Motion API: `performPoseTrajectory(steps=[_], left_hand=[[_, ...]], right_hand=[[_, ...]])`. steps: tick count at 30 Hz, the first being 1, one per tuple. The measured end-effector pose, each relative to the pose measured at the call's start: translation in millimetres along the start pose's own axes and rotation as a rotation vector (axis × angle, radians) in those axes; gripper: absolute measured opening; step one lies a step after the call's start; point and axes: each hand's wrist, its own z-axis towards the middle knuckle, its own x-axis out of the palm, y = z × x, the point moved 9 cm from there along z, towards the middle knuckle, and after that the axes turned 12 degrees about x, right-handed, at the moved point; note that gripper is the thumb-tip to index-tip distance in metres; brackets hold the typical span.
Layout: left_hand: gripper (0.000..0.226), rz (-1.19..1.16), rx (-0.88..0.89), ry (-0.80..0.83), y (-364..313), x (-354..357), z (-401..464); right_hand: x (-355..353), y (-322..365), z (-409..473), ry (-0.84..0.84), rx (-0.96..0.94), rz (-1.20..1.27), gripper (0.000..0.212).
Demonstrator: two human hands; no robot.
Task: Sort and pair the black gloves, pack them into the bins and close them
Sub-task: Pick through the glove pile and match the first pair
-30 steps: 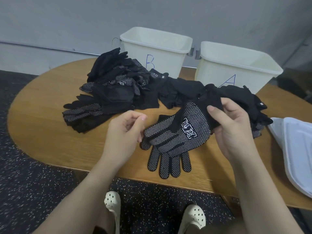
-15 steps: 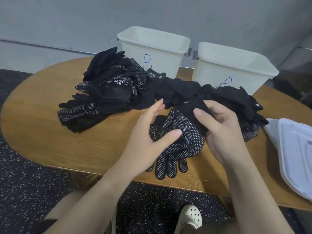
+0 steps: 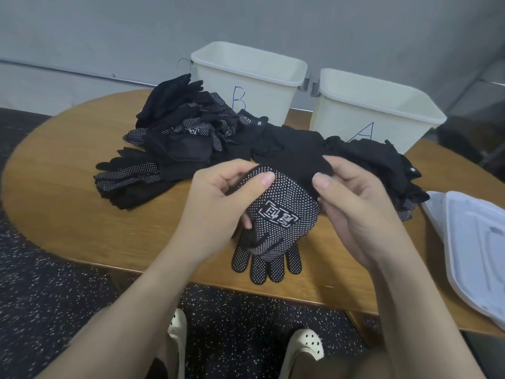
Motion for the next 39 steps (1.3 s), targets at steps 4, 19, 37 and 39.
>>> performPoseTrajectory(steps=[4,19,37,39], left_hand=[[0.012,-0.013,0.006,-0.033,-12.7,-8.3,-3.0],[0.016,0.087,-0.259,0.089,15.2,-47.8,-35.5],[0.016,0.708,-0.225,0.061,72.6,-56.8,0.3],[0.016,0.733,-0.22,0.064,74.0,-56.8,0.4]], right_hand=[[12.7,-12.6,2.2,0.018,0.099,-0.068,0.031],[20.8,-51.8,11.2,-0.086,0.23,-0.162,0.025],[-22.1,-85.0,86.5,-0.28,0.259,-0.728,0.021],[-20.7,-85.4,86.9,-0.296,0.24,-0.77,0.021]])
